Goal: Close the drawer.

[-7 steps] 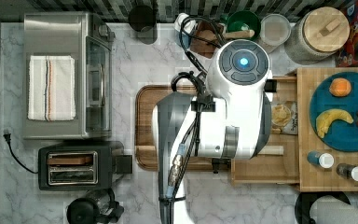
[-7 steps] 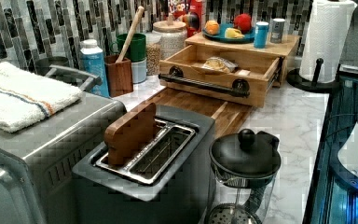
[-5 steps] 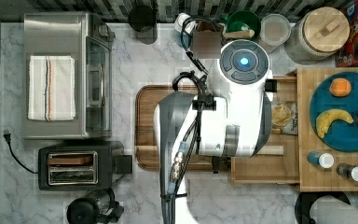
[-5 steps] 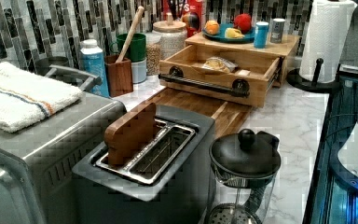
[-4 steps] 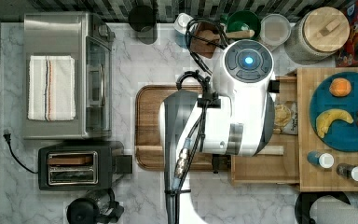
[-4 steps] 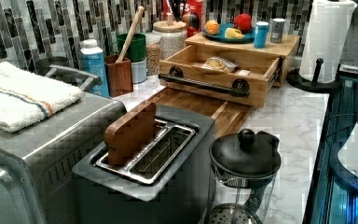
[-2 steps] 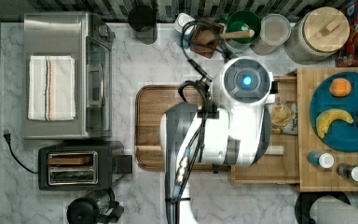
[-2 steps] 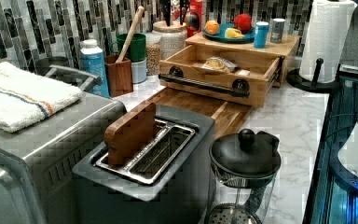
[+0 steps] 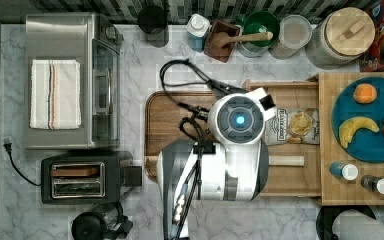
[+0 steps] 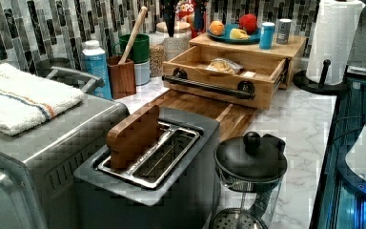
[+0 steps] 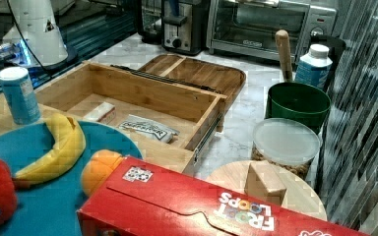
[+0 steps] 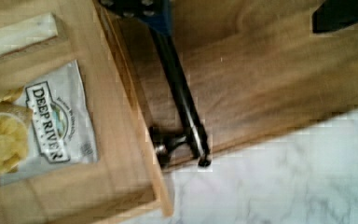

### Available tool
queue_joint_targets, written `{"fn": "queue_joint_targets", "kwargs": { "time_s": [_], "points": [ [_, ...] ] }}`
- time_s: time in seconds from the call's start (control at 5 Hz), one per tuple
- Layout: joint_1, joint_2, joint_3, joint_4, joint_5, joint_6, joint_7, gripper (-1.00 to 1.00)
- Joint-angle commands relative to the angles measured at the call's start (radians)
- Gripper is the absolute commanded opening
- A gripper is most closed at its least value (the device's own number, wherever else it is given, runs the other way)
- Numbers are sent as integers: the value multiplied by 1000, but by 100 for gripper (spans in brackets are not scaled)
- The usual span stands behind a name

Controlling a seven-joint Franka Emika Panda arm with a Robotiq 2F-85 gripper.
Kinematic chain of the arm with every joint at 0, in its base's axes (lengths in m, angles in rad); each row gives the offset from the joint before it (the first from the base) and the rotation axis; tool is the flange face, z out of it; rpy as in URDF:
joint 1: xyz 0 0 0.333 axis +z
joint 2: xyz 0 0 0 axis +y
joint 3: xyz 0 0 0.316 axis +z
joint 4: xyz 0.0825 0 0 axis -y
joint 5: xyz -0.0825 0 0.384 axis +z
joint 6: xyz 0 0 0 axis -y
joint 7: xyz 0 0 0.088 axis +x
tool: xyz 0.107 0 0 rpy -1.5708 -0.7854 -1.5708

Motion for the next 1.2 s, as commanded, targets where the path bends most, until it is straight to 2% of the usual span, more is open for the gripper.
{"fn": "queue_joint_targets", "kwargs": {
  "time_s": [0.2, 0.4, 0.6, 0.8, 1.0, 1.2],
  "points": [
    [89, -18, 93, -88, 9, 107, -65, 23],
    [79, -3, 118, -118, 18, 162, -71, -100],
    [72, 32, 117, -133, -2, 208, -97, -100],
    [66, 80, 102, -184, -32, 325, -126, -100],
    [61, 139, 101, -190, -96, 361, -68, -100],
    [57, 171, 98, -188, -108, 371, -63, -100]
  ]
}}
